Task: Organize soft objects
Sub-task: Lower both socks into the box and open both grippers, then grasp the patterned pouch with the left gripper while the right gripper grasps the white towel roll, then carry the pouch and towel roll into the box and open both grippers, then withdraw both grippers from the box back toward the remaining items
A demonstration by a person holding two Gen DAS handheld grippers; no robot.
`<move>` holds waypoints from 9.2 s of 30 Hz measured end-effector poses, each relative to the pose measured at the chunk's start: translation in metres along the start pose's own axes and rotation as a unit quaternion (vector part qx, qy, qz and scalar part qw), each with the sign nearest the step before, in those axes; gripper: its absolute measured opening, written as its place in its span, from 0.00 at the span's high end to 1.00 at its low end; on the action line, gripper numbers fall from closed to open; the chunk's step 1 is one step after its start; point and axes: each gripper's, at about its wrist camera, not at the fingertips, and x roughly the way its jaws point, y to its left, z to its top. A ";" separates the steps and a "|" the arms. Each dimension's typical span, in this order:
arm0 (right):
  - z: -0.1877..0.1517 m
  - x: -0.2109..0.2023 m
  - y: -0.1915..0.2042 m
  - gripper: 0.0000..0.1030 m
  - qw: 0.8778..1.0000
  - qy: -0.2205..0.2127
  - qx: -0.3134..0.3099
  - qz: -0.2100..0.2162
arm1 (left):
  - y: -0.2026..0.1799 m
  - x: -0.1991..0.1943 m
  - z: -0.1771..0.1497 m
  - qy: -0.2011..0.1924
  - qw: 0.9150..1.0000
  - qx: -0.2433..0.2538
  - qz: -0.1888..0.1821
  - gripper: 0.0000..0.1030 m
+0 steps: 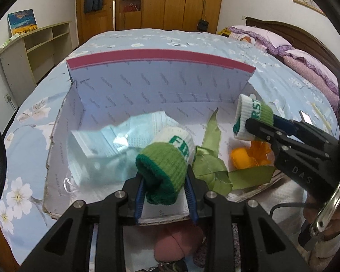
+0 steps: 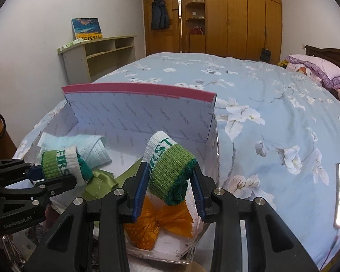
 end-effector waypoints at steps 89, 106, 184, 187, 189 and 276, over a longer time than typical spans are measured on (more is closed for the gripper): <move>-0.068 -0.093 0.022 0.49 0.999 0.002 0.026 0.019 | 0.001 -0.059 -0.084 0.030 0.999 -0.013 -0.013 0.51; -0.081 -0.083 0.014 0.49 0.998 0.026 0.051 0.019 | 0.014 -0.049 -0.094 0.039 0.998 -0.038 -0.014 0.60; -0.010 -0.108 0.028 0.94 0.996 -0.077 0.021 0.044 | 0.037 -0.090 -0.004 -0.069 0.997 -0.041 0.009 0.61; -0.002 -0.101 0.026 0.94 0.996 -0.079 0.022 0.044 | 0.040 -0.082 0.005 -0.069 0.997 -0.041 0.013 0.61; 0.001 -0.096 0.025 0.94 0.996 -0.079 0.024 0.045 | 0.042 -0.077 0.011 -0.071 0.997 -0.041 0.014 0.61; 0.006 -0.051 0.022 0.62 0.996 -0.032 0.073 0.042 | 0.042 -0.056 0.017 -0.050 0.996 -0.057 0.040 0.30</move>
